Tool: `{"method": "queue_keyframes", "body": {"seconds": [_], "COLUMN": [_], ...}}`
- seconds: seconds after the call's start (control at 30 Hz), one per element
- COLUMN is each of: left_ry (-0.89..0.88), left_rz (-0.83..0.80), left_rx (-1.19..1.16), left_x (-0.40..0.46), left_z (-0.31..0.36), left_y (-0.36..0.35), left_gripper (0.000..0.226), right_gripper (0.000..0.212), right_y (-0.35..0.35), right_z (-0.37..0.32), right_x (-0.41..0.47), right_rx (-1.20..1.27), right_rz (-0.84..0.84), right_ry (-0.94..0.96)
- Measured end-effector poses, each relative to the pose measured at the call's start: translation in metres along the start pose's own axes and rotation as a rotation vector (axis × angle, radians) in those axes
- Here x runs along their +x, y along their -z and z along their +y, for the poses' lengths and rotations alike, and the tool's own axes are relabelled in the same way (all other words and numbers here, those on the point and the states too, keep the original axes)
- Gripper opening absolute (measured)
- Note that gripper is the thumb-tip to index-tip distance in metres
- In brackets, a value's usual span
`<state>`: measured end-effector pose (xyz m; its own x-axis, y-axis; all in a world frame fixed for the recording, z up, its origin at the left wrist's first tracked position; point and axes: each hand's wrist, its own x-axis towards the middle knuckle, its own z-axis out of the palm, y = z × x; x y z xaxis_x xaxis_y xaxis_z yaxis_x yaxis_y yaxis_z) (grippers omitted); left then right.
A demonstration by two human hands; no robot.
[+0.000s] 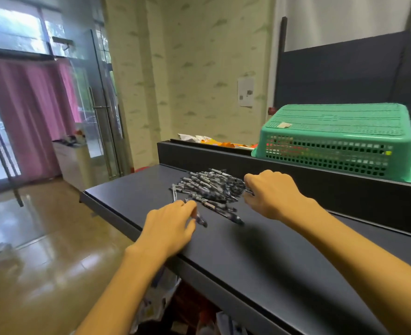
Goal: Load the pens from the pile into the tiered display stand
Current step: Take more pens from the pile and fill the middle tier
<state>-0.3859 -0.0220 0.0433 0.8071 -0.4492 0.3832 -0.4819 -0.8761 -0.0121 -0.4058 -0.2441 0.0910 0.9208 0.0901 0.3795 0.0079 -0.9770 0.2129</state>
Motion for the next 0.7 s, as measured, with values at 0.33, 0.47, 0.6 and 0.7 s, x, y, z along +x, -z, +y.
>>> {"method": "queue_keyframes", "body": {"seconds": [0.33,0.47,0.6,0.7], "left_ry": [-0.232,-0.418,-0.571,-0.651], "left_rz": [-0.066,-0.085,0.045,0.092], "left_rx": [0.005,-0.046,-0.150,-0.184], "left_x": [0.103,0.138,0.156,0.165], "left_z": [-0.140,-0.167,-0.174,-0.176], "left_y": [-0.069,-0.097,-0.107,-0.112], "left_gripper": [0.033,0.048,0.031,0.019], "right_gripper": [0.024,0.027,0.033,0.028], "right_y": [-0.049,-0.065,-0.067,-0.067], "right_z": [-0.046,-0.063,-0.071,-0.073], "right_x": [0.070,0.071,0.062,0.054], "right_rx": [-0.104,-0.121,-0.125,-0.158], "right_rz": [-0.058,-0.115,-0.126,-0.161], "right_ry": [-0.304,-0.440,-0.549,-0.593]}}
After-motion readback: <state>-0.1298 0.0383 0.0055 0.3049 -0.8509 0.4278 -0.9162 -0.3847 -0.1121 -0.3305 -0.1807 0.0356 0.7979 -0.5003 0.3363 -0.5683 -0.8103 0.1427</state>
